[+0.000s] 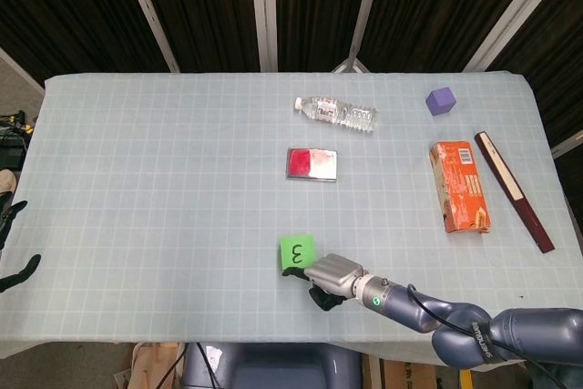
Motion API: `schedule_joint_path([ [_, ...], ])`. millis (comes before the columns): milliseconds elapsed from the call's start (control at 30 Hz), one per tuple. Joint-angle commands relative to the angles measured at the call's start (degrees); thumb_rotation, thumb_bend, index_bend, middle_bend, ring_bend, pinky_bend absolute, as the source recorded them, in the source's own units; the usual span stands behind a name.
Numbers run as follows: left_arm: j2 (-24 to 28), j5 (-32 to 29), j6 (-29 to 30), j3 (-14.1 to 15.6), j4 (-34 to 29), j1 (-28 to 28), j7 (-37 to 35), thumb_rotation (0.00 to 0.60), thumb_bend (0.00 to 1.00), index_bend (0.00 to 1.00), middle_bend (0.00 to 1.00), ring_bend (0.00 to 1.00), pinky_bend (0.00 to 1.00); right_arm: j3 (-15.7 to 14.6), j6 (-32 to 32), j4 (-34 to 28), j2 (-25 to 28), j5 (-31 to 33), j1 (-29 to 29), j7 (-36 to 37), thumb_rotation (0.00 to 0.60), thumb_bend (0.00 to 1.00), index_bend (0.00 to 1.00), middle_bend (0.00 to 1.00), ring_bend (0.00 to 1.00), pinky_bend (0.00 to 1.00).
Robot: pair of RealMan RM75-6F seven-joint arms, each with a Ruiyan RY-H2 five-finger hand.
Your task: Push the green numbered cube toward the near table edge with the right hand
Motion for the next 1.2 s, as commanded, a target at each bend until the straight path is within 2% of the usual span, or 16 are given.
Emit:
schedule_joint_path([
  [33,0.0,0.0,0.0,0.0,0.0,0.0,0.0,0.600,0.35,0.13,0.00,0.00,0.03,-0.1,0.0,0.3,-0.4,0.3,0.2,-0.2,0.600,0.78,0.09,0.86,0.81,0.68],
  [733,0.5,0.0,0.4,-0.1,0.1,0.3,-1.0,0.600,0.35,0.13,0.00,0.00,0.03,-0.6,3.0,1.4,-3.7,7.4,3.3,-4.6,0.600,0.80,0.07,0.86,0.81,0.68],
  [900,0.6,-0.3,0.3,-0.4,0.1,0.2,-1.6,0.600,0.35,0.13,0.00,0.00,0.03,-0.6,2.8,-1.0,-1.5,7.5,3.3,-4.3,0.600,0.80,0.07,0.86,0.81,0.68],
  [1033,0.5,-0.3,-0.3,-0.3,0.2,0.0,-1.6,0.600,0.35,0.13,0.00,0.00,0.03,2.0,0.6,-6.3,5.0,4.2,0.6,2.0,0.600,0.80,0.08,0.86,0.81,0.68],
  [1200,0.4,-0.1,0.2,-0.3,0.1,0.2,-1.6,0.600,0.35,0.13,0.00,0.00,0.03,8.8,-0.8,-11.4,13.8,-6.3,-8.2,16.8,0.600,0.80,0.10,0.86,0.81,0.68],
])
